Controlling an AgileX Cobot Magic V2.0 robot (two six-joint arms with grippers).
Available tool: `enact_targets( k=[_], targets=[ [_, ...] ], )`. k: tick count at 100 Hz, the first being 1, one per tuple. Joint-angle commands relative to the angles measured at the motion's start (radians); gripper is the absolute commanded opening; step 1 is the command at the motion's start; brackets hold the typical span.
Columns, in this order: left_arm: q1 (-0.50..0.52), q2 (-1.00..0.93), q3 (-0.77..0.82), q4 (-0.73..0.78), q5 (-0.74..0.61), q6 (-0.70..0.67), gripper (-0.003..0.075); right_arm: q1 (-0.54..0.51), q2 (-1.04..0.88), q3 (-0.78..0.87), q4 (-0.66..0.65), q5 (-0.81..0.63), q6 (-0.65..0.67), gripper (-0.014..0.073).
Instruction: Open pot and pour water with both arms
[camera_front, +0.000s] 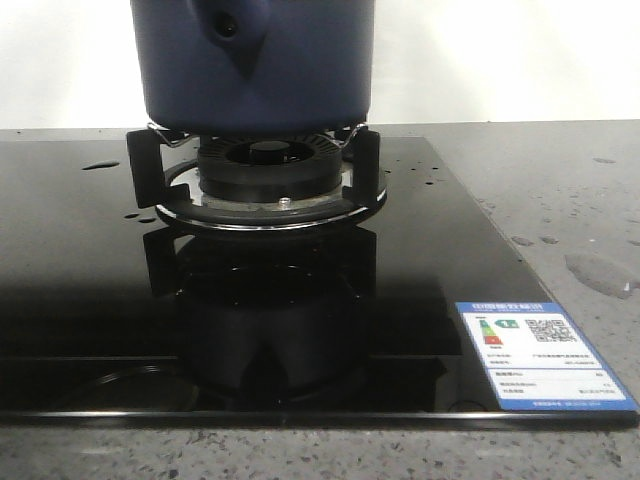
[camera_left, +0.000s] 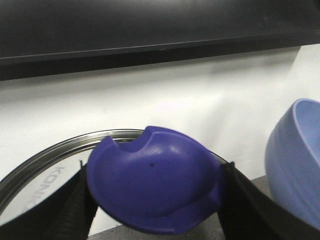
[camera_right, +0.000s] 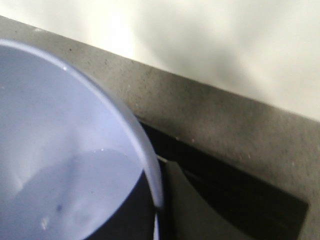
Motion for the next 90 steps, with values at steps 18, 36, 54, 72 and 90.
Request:
enact_targets(
  k=[18,36,54,72,90],
  targets=[
    [0.002,-0.027,-0.041,-0.054,-0.031,0.004,0.0316,0.081,-0.179,0.212,-0.075,-0.452,-0.061,-0.0045],
    [0.002,-0.027,-0.041,-0.054,-0.031,0.004,0.0316,0.125,-0.292,0.497,-0.085,-0.824,-0.124,-0.0046],
    [0.002,-0.027,-0.041,-0.054,-0.031,0.004,0.0316,0.159,-0.354,0.701,-0.098,-1.134,-0.137,-0.0046],
    [0.002,-0.027,-0.041,-0.054,-0.031,0.004,0.0316,0.187,-0.354,0.803,-0.108,-1.358,-0.137,-0.0046],
    [0.002,-0.027,-0.041,-0.054,-0.031,0.004,0.0316,0.187,-0.332,0.803,-0.108,-1.398,-0.137,-0.0046]
  ],
)
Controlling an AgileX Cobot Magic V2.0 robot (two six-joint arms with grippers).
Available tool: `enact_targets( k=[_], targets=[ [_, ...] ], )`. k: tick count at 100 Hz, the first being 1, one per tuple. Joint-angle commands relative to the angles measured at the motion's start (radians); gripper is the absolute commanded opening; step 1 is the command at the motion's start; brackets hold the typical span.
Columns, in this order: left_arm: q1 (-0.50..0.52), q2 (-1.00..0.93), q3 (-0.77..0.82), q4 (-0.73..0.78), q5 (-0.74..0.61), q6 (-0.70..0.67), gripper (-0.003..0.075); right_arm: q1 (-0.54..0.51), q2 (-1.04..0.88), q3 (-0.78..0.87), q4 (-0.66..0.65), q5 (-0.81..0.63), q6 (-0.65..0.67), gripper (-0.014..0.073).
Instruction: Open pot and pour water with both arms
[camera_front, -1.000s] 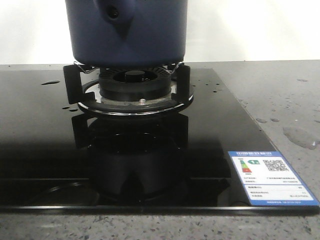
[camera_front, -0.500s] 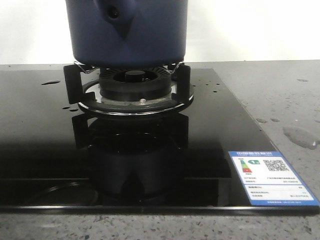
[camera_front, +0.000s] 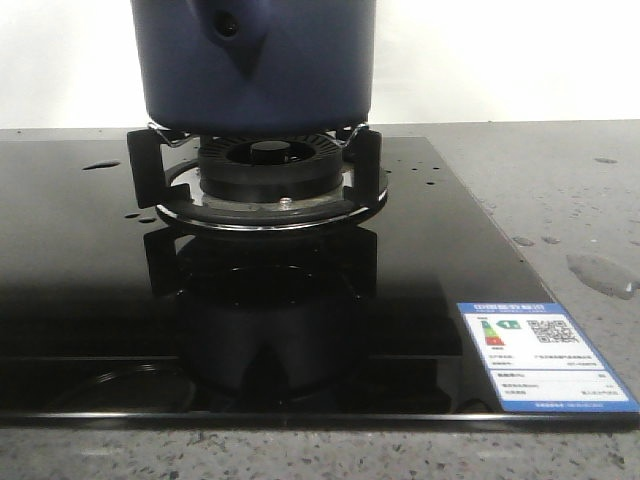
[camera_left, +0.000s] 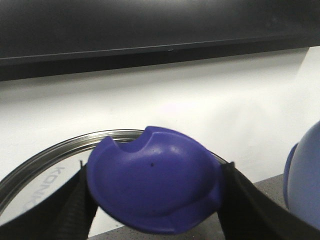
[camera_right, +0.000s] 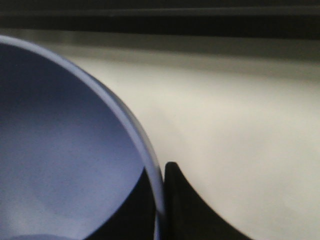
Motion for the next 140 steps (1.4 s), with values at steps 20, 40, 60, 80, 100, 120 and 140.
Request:
enact_targets(
  k=[20,40,60,80,100,120,140],
  targets=[
    [0.002,-0.027,-0.041,-0.054,-0.013,0.004,0.0316,0.006,-0.036,0.008,-0.012,-0.252,-0.002,-0.0046],
    [0.002,-0.027,-0.041,-0.054,-0.013,0.004,0.0316,0.011,-0.036,0.093,-0.062,-0.445,-0.002,-0.0046],
    [0.002,-0.027,-0.041,-0.054,-0.013,0.004,0.0316,0.011,-0.036,0.108,-0.094,-0.565,-0.002,-0.0046],
    [0.002,-0.027,-0.041,-0.055,-0.013,0.004,0.0316,0.011,-0.036,0.108,-0.137,-0.599,0.006,-0.0046],
    [0.002,-0.027,-0.041,-0.055,-0.013,0.004,0.0316,0.011,-0.036,0.108,-0.138,-0.661,0.008,-0.0046],
    [0.002,-0.027,-0.041,-0.055,-0.013,0.004,0.0316,0.011,-0.036,0.108,-0.138,-0.661,0.008,-0.0046],
    [0.002,-0.027,-0.041,-0.055,-0.013,0.004,0.0316,0.011,-0.036,0.108,-0.138,-0.661,0.008,-0.0046]
  ],
)
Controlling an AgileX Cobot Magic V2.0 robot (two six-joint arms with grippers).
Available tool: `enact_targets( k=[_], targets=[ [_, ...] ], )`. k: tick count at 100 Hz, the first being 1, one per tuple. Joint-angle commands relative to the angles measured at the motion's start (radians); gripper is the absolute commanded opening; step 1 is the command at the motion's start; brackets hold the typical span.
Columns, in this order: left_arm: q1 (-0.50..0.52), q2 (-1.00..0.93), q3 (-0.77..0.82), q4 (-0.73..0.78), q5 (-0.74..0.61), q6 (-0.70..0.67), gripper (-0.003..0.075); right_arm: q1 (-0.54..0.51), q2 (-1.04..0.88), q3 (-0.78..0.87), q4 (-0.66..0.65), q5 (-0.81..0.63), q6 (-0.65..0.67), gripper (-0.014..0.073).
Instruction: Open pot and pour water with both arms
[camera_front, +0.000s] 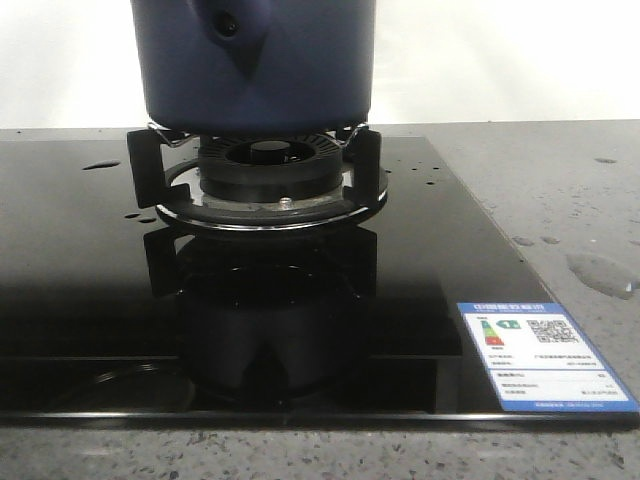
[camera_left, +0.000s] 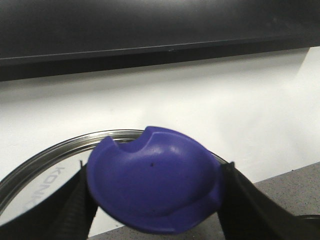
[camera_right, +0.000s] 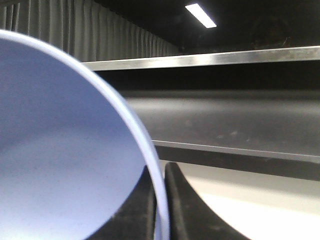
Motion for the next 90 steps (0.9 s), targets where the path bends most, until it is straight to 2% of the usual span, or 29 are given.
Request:
enact_targets(
  k=[1,45,55,66,78,90],
  targets=[
    [0.002,-0.028,-0.041,-0.055,-0.012,0.004,0.0316,0.002,-0.038,-0.028,-0.016,-0.087,0.001,-0.0046],
    [0.002,-0.028,-0.041,-0.055,-0.012,0.004,0.0316,0.002,-0.038,-0.028,-0.016,-0.087,0.001,-0.0046],
    [0.002,-0.028,-0.041,-0.059,-0.005,0.004,0.0316,0.002,-0.042,-0.028,-0.014,-0.038,0.001,-0.0046],
    [0.002,-0.028,-0.041,-0.062,0.043,0.004,0.0316,0.002,-0.075,-0.032,0.017,0.097,0.001,-0.0046],
    [-0.005,-0.028,-0.041,-0.064,0.107,0.004,0.0316,-0.011,-0.15,-0.071,0.071,0.375,0.001,-0.0046],
    [-0.006,-0.028,-0.041,-0.088,0.201,0.004,0.0316,-0.074,-0.215,-0.161,0.105,0.736,0.001,-0.0046]
  ],
)
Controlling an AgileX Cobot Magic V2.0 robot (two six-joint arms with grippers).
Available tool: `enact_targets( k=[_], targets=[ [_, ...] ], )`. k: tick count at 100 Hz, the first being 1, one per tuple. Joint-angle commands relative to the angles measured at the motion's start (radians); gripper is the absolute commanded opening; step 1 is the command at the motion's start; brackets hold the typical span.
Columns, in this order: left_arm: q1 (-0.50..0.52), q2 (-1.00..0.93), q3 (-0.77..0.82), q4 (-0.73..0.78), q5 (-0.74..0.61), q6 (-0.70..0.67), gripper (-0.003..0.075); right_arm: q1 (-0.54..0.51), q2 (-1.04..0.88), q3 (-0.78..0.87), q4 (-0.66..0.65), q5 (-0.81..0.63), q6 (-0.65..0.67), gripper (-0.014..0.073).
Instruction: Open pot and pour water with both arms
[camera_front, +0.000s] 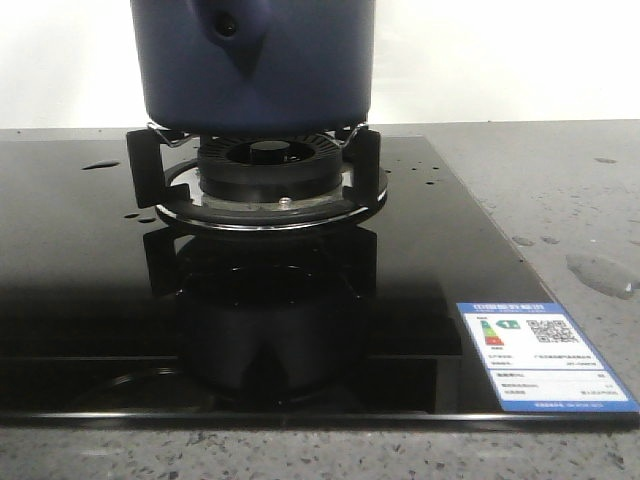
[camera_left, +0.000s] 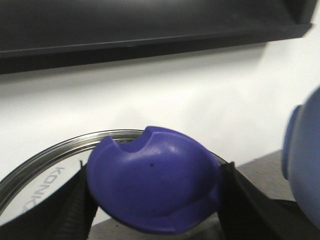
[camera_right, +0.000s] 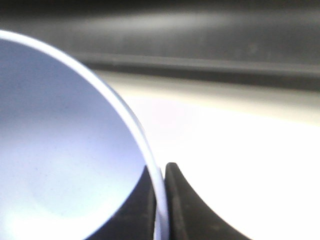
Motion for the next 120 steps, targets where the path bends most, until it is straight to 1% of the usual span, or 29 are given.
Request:
enact_targets(
  k=[1,7,12,14,17,19,25,26,29,36,41,50,65,77,84,120],
  targets=[
    [-0.006,-0.028,-0.041,-0.086,0.071,0.004,0.0316,-0.052,-0.092,-0.1,0.028,0.193,0.001,-0.0046],
    [-0.006,-0.028,-0.041,-0.108,0.114,0.004,0.0316,-0.105,-0.113,-0.162,0.039,0.388,0.001,-0.0046],
    [-0.006,-0.028,-0.041,-0.133,0.15,0.004,0.0316,-0.154,-0.124,-0.21,0.044,0.585,0.003,-0.0045],
    [-0.006,-0.028,-0.041,-0.139,0.158,0.004,0.0316,-0.177,-0.124,-0.231,0.046,0.634,0.011,-0.0045],
    [-0.006,-0.028,-0.041,-0.152,0.175,0.004,0.0316,-0.21,-0.124,-0.258,0.046,0.754,0.038,-0.0045],
    [-0.006,-0.028,-0.041,-0.161,0.183,0.004,0.0316,-0.235,-0.124,-0.277,0.046,0.8,0.053,-0.0046],
    [-0.006,-0.028,-0.041,-0.184,0.205,0.004,0.0316,-0.312,-0.122,-0.318,0.045,0.996,0.113,-0.0045],
    [-0.006,-0.028,-0.041,-0.184,0.207,0.004,0.0316,-0.32,-0.122,-0.321,0.045,0.996,0.113,-0.0045],
    [-0.006,-0.028,-0.041,-0.197,0.218,0.004,0.0316,-0.352,-0.122,-0.329,0.045,1.074,0.131,-0.0046],
    [-0.013,-0.028,-0.041,-0.214,0.24,0.004,0.0316,-0.426,-0.122,-0.327,0.045,1.202,0.141,-0.0046],
    [-0.028,-0.028,-0.041,-0.216,0.24,0.004,0.0316,-0.472,-0.122,-0.313,0.037,1.269,0.141,-0.0046],
    [-0.066,-0.027,-0.041,-0.216,0.235,0.005,0.0316,-0.546,-0.122,-0.258,0.038,1.317,0.141,-0.0046],
    [-0.121,-0.012,-0.041,-0.216,0.232,0.01,0.0316,-0.642,-0.121,-0.138,0.038,1.308,0.141,-0.0046],
    [-0.149,0.001,-0.041,-0.216,0.232,0.01,0.0316,-0.708,-0.107,-0.073,0.038,1.291,0.139,-0.0046],
    [-0.156,0.006,-0.041,-0.214,0.23,0.01,0.0316,-0.724,-0.09,-0.058,0.038,1.291,0.139,-0.0046],
    [-0.162,0.018,-0.041,-0.209,0.228,0.01,0.0316,-0.724,0.019,-0.056,0.029,1.311,0.137,-0.0046]
  ],
)
